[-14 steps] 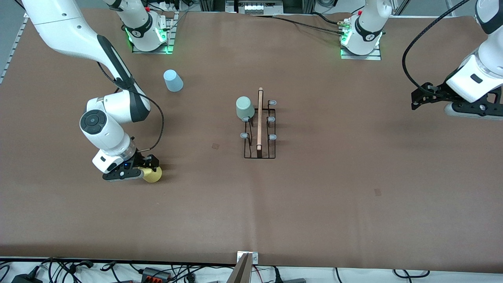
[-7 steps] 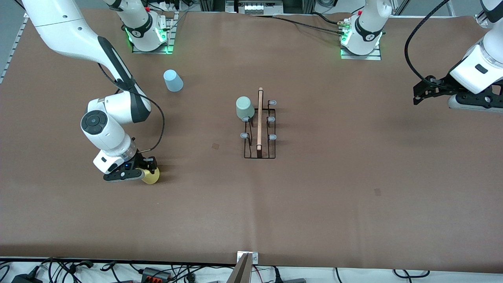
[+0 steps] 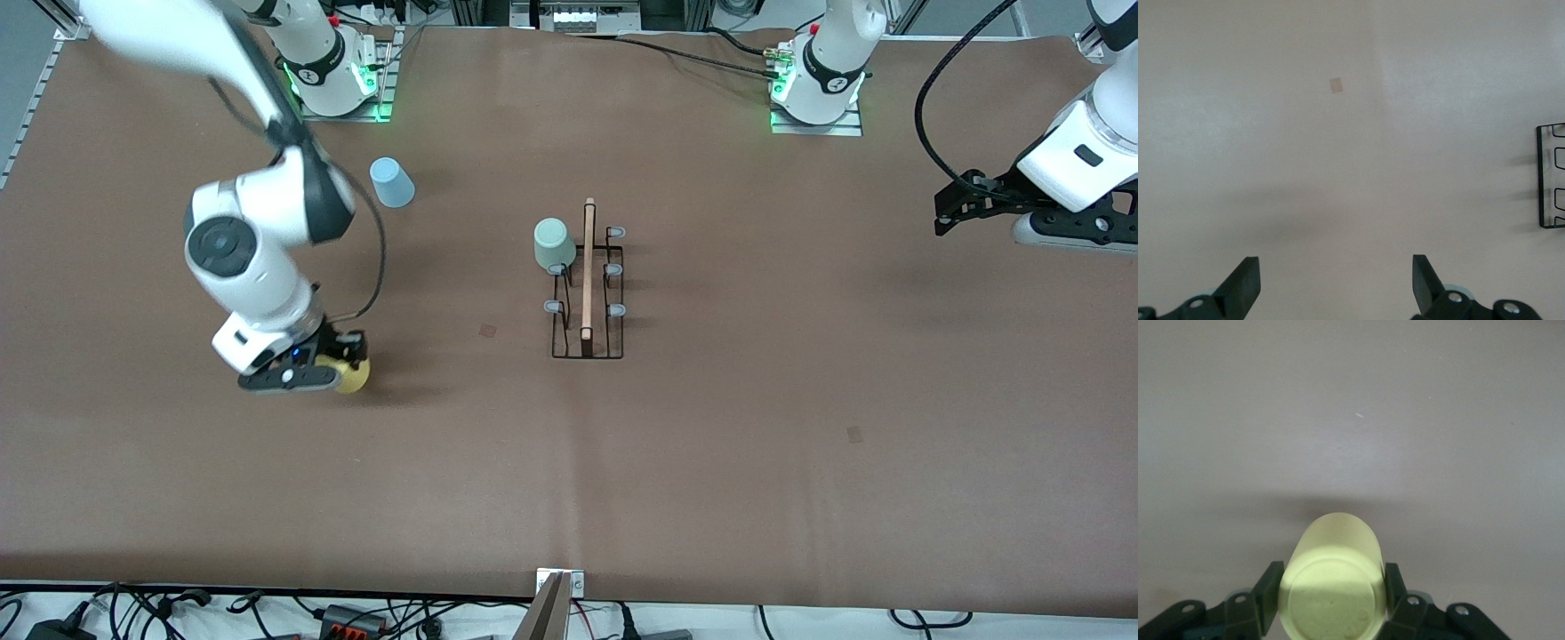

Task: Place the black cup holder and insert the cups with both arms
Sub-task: 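Lift the yellow cup with the right gripper and carry it to the rack, then lower the yellow cup onto a rack peg and open the right gripper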

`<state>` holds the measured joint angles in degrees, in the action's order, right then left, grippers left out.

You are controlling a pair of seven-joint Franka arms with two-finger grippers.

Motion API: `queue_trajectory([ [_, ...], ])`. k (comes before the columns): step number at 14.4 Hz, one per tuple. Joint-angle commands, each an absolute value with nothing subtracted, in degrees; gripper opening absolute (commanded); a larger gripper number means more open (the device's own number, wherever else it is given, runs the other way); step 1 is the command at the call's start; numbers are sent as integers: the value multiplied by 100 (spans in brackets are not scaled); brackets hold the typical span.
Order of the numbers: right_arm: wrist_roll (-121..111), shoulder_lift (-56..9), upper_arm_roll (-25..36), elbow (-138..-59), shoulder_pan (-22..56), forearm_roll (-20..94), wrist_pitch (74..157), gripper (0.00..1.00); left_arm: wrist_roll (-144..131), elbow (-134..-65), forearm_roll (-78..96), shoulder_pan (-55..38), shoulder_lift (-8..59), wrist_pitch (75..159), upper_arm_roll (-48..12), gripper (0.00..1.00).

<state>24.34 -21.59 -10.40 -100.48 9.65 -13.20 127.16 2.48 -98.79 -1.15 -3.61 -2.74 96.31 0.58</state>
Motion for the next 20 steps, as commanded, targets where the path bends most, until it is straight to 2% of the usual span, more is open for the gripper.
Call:
queue_trajectory([
  [1, 3835, -2109, -1291, -9442, 1492, -1214, 12113, 12, 193, -9773, 18, -387, -272, 9492, 62, 100],
  [6, 5999, -2582, -1301, -8554, 2705, -940, 12085, 11, 193, -9765, 18, -396, -272, 9501, 62, 100],
  [10, 6503, -2803, -1301, -8517, 3110, -975, 12251, 11, 193, -9765, 18, -396, -272, 9501, 62, 100],
  [20, 6521, -3295, -1301, -8525, 3225, -1274, 12744, 13, 193, -9765, 18, -396, -264, 9501, 62, 100],
])
